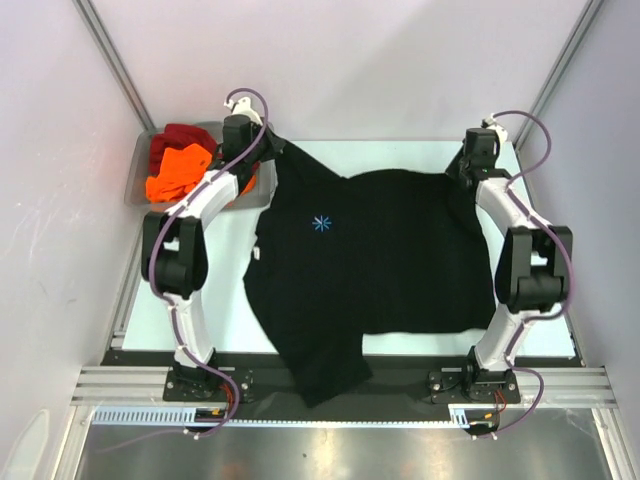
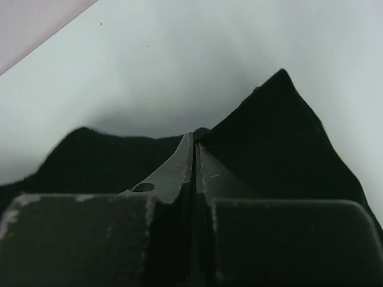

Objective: Fold and stack the t-shirts
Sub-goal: Flatten the tshirt out

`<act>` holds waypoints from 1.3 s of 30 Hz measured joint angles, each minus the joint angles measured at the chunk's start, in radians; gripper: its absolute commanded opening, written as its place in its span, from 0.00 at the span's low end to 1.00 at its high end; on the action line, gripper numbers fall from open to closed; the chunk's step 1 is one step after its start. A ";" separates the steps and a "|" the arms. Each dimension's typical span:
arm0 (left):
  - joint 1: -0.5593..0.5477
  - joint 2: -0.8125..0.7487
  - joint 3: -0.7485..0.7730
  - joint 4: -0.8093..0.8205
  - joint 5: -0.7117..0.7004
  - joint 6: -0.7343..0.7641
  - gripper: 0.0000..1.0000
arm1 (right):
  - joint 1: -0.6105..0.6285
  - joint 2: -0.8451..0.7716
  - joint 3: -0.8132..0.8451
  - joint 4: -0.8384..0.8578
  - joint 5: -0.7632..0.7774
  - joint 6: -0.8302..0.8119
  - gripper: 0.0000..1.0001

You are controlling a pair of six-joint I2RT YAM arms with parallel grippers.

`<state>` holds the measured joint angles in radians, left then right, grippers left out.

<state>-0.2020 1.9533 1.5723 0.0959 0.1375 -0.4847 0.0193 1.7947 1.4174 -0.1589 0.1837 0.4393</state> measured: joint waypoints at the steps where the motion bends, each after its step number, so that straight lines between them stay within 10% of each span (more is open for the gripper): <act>1: 0.003 0.027 0.025 0.000 -0.001 0.001 0.00 | -0.003 0.031 0.015 0.008 -0.004 0.000 0.00; 30: -0.032 0.103 0.180 0.017 0.050 -0.013 0.00 | -0.209 0.273 0.350 -0.165 -0.031 0.011 0.00; 39: -0.053 0.362 0.505 0.063 0.052 -0.029 0.00 | -0.223 0.381 0.540 -0.154 -0.013 -0.031 0.00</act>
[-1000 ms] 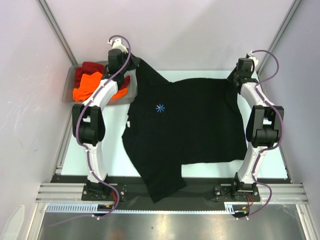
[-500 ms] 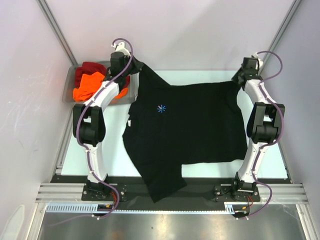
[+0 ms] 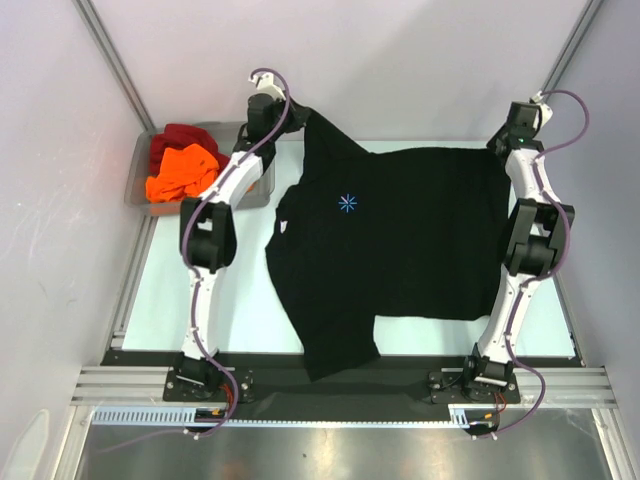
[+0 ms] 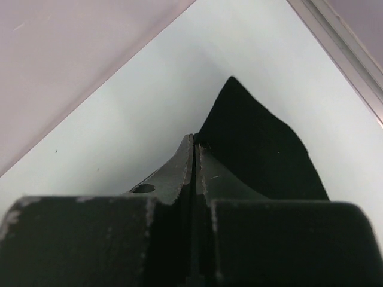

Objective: Fold and stack the t-shirts
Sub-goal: Flatten the tshirt out

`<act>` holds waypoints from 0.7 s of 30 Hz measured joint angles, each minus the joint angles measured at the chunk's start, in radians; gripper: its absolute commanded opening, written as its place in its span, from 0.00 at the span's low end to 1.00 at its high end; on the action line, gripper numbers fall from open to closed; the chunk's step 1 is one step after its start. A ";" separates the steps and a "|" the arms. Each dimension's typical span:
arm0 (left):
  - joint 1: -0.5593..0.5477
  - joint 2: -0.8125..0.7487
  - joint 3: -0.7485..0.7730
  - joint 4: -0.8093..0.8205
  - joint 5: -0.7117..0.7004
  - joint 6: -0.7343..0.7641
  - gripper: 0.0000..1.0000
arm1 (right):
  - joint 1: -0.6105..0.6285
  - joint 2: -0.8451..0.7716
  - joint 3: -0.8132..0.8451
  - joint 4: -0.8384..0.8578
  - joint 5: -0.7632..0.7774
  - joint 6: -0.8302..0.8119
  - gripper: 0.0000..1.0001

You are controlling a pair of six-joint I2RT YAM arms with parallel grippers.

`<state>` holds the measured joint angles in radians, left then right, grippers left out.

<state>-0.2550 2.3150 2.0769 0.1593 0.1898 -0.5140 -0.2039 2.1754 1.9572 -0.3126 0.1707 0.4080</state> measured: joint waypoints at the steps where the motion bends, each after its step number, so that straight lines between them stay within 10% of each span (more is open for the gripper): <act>1: 0.001 0.041 0.044 -0.004 -0.001 -0.002 0.00 | 0.003 0.027 0.024 0.002 0.001 -0.002 0.00; 4: 0.003 0.163 0.173 -0.011 -0.003 -0.011 0.22 | 0.005 0.125 0.114 -0.006 0.005 -0.014 0.07; 5: 0.003 0.196 0.204 -0.015 -0.006 -0.013 0.45 | 0.004 0.162 0.150 -0.011 0.005 -0.018 0.12; 9: 0.004 0.252 0.248 -0.052 -0.031 -0.016 0.74 | 0.003 0.313 0.357 -0.090 0.006 -0.036 0.50; 12: 0.004 0.248 0.253 -0.097 -0.056 0.005 0.80 | 0.003 0.348 0.440 -0.169 0.023 -0.042 0.65; 21: -0.027 -0.085 -0.061 -0.237 -0.081 0.099 0.73 | 0.004 0.100 0.260 -0.436 0.043 -0.014 0.67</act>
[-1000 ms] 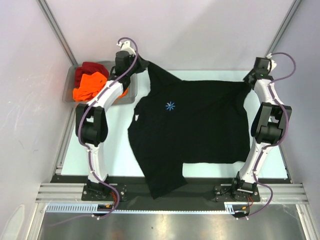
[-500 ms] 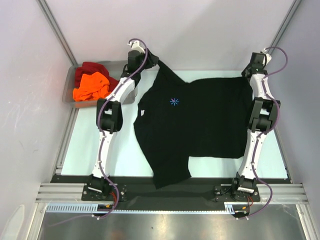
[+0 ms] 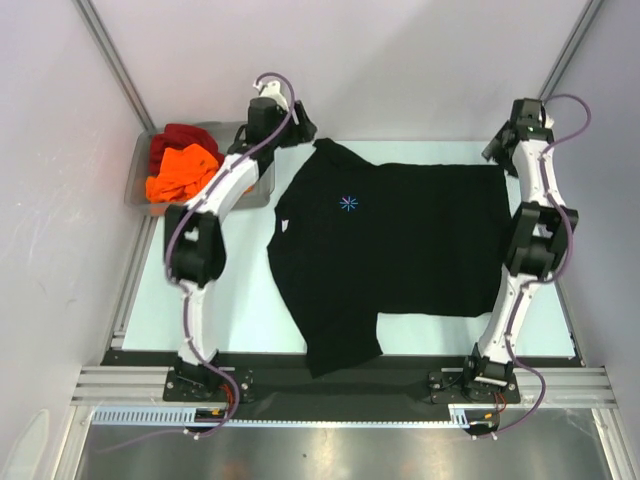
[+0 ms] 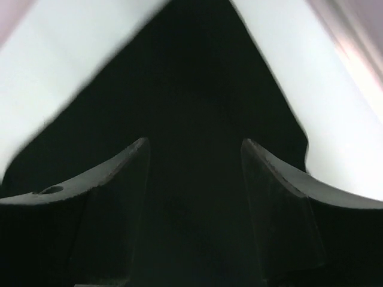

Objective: Fold and stack the t-shirts
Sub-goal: Flatten the tshirt out

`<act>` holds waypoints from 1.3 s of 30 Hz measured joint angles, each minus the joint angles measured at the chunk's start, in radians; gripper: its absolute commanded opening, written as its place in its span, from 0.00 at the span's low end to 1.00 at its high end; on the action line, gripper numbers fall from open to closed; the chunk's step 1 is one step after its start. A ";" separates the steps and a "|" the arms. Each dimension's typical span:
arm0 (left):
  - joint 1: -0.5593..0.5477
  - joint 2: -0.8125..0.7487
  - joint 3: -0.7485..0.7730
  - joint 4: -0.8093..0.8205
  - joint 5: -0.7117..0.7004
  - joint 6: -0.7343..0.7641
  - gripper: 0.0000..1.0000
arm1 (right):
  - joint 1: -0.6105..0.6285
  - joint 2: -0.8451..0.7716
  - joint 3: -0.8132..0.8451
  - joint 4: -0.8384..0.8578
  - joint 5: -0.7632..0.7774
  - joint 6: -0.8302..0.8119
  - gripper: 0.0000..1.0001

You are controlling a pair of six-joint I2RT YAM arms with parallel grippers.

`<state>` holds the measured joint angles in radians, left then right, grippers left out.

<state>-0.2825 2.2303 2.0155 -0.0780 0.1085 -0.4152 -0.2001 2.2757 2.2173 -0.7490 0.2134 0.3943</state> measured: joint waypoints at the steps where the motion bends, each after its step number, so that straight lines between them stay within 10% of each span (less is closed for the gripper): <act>1: -0.018 -0.072 -0.071 -0.012 -0.002 0.013 0.71 | 0.000 -0.047 -0.057 -0.017 -0.007 0.009 0.67; 10: -0.353 -0.606 -0.674 -0.187 -0.019 0.080 0.63 | 0.048 -0.552 -0.772 -0.079 -0.119 0.085 0.65; 16: -0.384 -0.659 -0.919 -0.334 -0.032 0.054 0.61 | 0.053 -0.653 -1.029 -0.082 -0.170 0.103 0.64; 39: -0.384 -0.457 -0.877 -0.463 -0.099 0.015 0.66 | -0.092 -0.578 -1.180 -0.032 -0.011 0.109 0.68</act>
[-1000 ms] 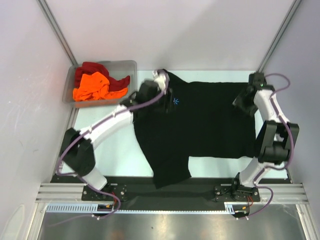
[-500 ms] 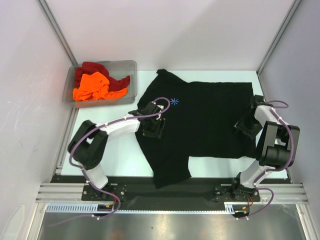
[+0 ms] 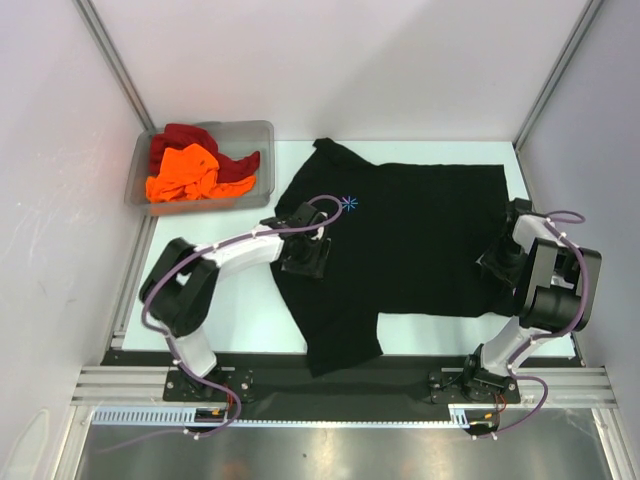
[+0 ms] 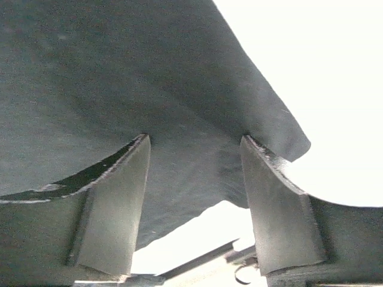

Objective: Fold and stack the t-shirts
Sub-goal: Flatten the tshirt out

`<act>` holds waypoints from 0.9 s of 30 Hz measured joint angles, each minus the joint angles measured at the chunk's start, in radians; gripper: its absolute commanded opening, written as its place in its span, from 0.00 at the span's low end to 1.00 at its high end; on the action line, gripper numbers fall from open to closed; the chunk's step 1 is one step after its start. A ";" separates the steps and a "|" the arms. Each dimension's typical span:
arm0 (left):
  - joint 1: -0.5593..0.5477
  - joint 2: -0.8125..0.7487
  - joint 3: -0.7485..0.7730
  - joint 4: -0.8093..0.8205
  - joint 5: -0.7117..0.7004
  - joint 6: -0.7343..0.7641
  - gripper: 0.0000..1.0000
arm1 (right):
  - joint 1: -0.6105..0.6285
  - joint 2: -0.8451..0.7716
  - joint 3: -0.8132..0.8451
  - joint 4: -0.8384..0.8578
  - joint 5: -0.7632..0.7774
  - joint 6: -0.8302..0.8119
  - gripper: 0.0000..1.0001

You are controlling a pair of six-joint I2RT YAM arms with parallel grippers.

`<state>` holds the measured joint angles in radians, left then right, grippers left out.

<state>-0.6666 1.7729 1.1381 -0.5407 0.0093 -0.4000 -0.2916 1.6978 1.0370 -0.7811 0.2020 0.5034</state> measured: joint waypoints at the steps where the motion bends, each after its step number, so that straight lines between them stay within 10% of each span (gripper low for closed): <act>1: -0.003 -0.024 -0.005 -0.012 -0.007 0.000 0.66 | 0.009 -0.006 0.003 -0.014 0.019 0.000 0.70; 10: -0.073 -0.391 -0.153 0.004 0.043 -0.061 0.65 | 0.084 -0.158 0.017 -0.061 0.064 0.043 0.71; 27: -0.070 -0.270 -0.383 0.175 0.136 -0.270 0.62 | -0.010 -0.145 -0.136 0.060 0.029 0.025 0.69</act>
<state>-0.7364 1.5032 0.7547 -0.3653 0.1452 -0.6704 -0.3012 1.5524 0.9012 -0.7216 0.2314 0.5282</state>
